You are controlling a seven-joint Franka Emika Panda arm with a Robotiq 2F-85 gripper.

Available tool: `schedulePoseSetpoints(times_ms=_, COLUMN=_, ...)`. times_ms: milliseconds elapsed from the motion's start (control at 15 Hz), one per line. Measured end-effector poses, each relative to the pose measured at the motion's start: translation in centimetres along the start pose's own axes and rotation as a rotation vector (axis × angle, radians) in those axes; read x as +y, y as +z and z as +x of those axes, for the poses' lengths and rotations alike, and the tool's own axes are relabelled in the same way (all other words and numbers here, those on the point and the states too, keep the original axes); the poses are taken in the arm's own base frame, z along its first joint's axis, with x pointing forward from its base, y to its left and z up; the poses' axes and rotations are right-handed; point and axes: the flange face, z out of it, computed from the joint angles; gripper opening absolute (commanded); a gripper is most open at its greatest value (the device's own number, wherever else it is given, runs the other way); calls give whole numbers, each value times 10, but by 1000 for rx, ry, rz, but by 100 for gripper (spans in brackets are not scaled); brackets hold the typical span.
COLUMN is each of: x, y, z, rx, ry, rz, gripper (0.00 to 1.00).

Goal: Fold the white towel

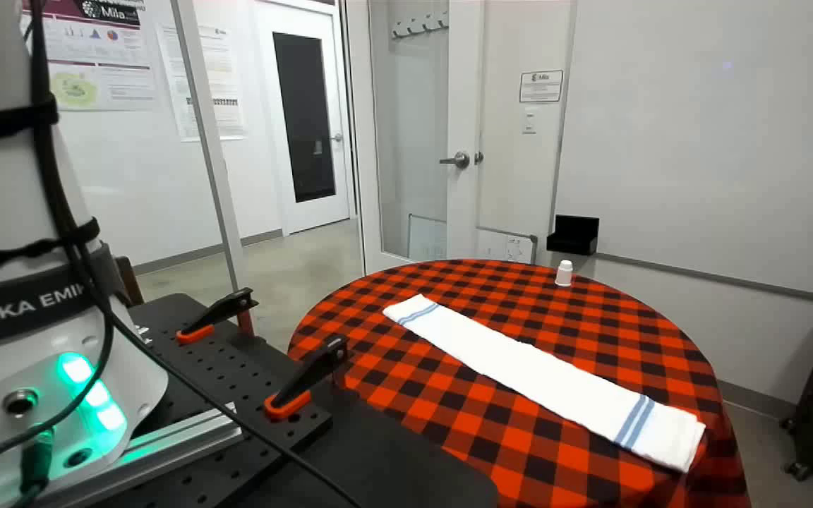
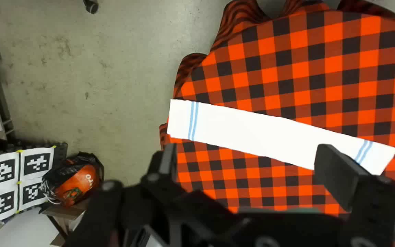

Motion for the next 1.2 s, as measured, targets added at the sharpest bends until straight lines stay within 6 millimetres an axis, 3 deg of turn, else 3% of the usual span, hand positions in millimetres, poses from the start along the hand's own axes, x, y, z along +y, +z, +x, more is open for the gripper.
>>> schedulePoseSetpoints(times_ms=400, x=-6, y=4, z=4, rx=-11, ry=19, rz=-3, gripper=100)
schedulePoseSetpoints(times_ms=667, x=-26, y=23, z=32, rx=-7, ry=44, rz=-23, gripper=100)
schedulePoseSetpoints(times_ms=867, x=-61, y=52, z=66, rx=-2, ry=15, rz=-25, gripper=100)
schedulePoseSetpoints(times_ms=1200, x=-153, y=96, z=127, rx=-20, ry=-80, rz=-9, gripper=100)
